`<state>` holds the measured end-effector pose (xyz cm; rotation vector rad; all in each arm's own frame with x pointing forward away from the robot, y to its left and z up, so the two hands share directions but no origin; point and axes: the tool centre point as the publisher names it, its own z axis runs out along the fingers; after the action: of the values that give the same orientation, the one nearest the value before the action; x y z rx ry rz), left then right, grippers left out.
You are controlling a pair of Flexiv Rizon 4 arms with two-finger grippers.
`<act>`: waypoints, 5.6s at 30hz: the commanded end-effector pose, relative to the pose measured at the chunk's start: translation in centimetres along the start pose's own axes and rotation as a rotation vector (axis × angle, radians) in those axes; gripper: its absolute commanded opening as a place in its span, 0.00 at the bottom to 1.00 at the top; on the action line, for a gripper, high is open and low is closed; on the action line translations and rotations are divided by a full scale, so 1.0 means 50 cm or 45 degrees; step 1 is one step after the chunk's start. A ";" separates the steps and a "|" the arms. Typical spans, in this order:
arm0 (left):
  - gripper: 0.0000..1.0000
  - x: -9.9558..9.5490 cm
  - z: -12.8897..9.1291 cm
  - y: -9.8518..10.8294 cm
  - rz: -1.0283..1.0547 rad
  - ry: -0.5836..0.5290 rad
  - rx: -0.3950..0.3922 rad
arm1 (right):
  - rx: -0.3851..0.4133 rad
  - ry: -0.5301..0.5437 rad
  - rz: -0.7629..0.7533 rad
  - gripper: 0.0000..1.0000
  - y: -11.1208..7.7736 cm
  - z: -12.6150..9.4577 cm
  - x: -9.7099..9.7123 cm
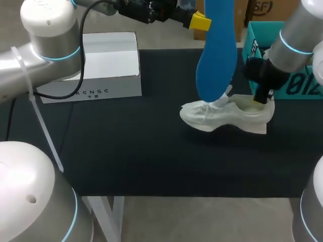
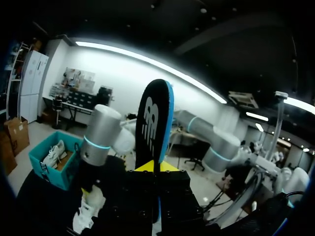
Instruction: Take the shoe out of the shoebox, open the shoe tongue, remove and reinsert the insole, then place the shoe into the shoebox
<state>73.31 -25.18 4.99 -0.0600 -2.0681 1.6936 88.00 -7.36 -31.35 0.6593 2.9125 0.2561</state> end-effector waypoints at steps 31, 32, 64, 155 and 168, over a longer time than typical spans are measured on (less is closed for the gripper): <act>0.00 -0.001 0.000 0.000 0.000 0.001 -0.003 | -0.013 -0.470 1.489 0.00 -0.066 -0.019 0.206; 0.00 -0.001 0.000 0.000 0.000 0.001 -0.003 | -0.014 -0.482 1.512 0.00 -0.067 -0.020 0.213; 0.00 -0.001 0.000 0.000 0.000 0.001 -0.003 | -0.011 -0.322 1.665 0.00 -0.046 0.116 0.267; 0.00 -0.001 0.000 0.000 0.000 0.001 -0.003 | -0.499 1.381 1.618 1.00 0.144 -0.308 0.287; 0.00 -0.001 0.000 0.000 0.000 0.001 -0.003 | -0.573 1.597 1.543 1.00 0.231 -0.290 0.346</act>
<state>73.32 -25.17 4.99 -0.0599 -2.0682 1.6936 74.09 7.27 -16.18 2.7910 2.4098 1.8787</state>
